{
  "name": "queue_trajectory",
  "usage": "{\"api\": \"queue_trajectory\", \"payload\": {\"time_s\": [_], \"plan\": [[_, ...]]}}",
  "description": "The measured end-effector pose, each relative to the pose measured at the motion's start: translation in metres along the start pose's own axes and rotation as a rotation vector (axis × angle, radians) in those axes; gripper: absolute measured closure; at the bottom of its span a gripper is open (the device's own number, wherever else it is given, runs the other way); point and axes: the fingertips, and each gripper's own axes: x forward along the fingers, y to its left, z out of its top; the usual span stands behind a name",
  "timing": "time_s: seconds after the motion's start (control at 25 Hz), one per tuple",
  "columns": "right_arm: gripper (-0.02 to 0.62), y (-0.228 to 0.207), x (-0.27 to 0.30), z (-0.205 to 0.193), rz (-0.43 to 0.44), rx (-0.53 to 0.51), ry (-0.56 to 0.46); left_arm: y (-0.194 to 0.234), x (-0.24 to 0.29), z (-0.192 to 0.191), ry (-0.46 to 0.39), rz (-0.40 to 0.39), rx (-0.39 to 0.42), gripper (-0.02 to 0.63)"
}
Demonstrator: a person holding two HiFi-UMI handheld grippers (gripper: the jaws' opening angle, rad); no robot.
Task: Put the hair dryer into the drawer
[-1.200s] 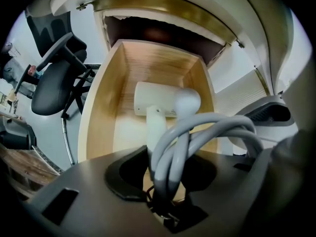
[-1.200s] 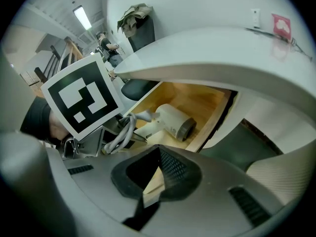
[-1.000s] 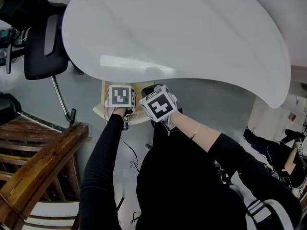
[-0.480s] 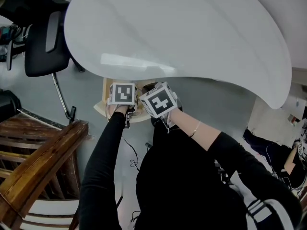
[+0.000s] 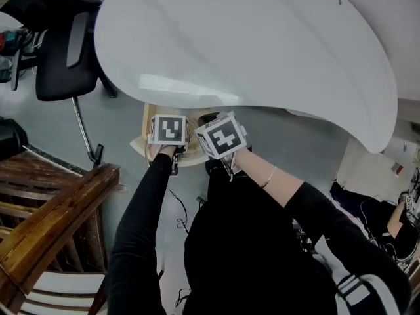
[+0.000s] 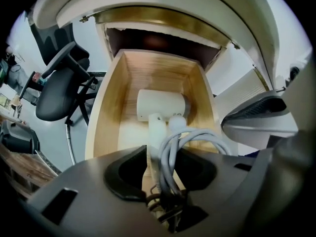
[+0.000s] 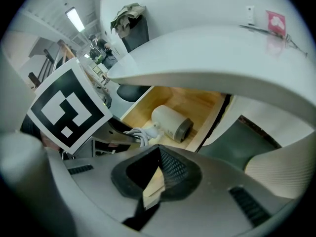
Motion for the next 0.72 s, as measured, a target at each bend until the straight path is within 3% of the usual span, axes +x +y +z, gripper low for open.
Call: {"api": "queue_trajectory", "payload": {"time_s": [0.48, 0.72], "plan": [[0.592, 0.004, -0.007, -0.002, -0.014, 0.007, -0.004, -0.003, -0.009, -0.004, 0.013, -0.039, 0.008, 0.418], [0.592, 0.001, -0.013, -0.001, -0.016, 0.003, -0.019, 0.002, -0.026, -0.002, -0.013, 0.0, 0.026, 0.417]]}}
